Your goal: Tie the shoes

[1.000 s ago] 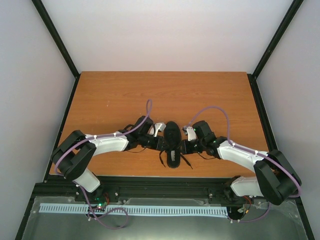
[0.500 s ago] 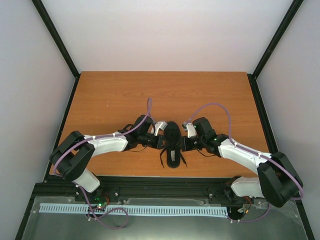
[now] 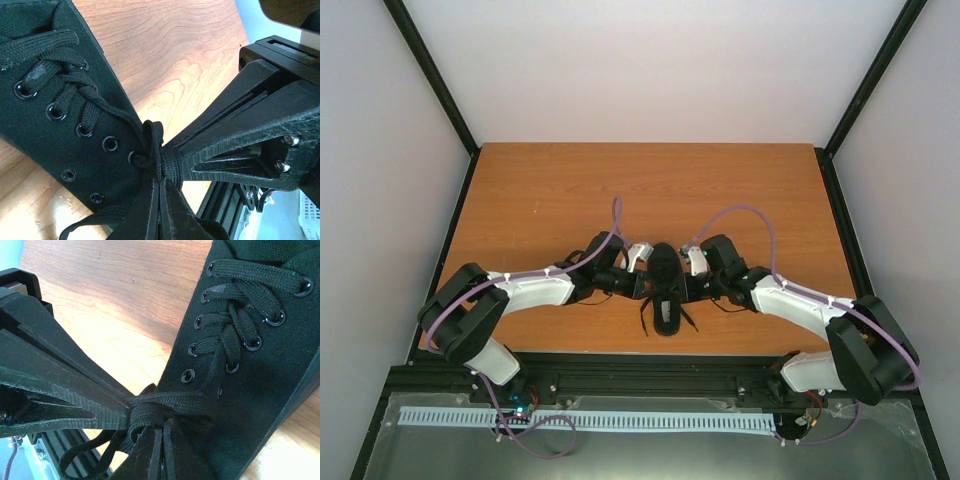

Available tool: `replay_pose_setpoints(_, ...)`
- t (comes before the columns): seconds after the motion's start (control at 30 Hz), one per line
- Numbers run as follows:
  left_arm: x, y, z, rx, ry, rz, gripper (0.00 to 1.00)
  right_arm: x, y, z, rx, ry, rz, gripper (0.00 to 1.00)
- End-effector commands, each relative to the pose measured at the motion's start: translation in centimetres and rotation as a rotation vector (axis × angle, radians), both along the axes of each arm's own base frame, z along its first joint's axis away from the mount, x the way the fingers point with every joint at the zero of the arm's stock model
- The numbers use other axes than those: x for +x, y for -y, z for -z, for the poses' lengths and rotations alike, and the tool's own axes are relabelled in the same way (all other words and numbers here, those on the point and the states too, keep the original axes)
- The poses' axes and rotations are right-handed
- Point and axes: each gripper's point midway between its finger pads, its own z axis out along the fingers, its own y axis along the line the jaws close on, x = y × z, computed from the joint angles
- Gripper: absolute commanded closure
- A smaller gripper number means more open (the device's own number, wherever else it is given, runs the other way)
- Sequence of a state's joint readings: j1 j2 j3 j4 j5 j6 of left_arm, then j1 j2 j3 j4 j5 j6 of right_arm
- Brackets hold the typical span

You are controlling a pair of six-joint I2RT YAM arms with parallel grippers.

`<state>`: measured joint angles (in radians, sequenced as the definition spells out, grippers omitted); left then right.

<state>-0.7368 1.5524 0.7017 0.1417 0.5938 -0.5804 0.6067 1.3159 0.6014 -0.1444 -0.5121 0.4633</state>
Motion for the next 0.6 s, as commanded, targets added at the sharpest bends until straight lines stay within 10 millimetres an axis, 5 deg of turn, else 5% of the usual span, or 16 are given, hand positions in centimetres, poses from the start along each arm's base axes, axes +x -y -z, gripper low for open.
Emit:
replay_pose_setpoints(0.0,0.6,0.3,-1.5,-0.047,0.054,-0.005,0.99,0.2,-0.6,0.0,0.006,0.022,-0.018,0.97)
replay_pose_setpoints(0.57,0.9,0.3,-1.2,-0.071,0.075,-0.028,0.99,0.3,-0.9,1.2,-0.007,0.005,-0.030,0.97)
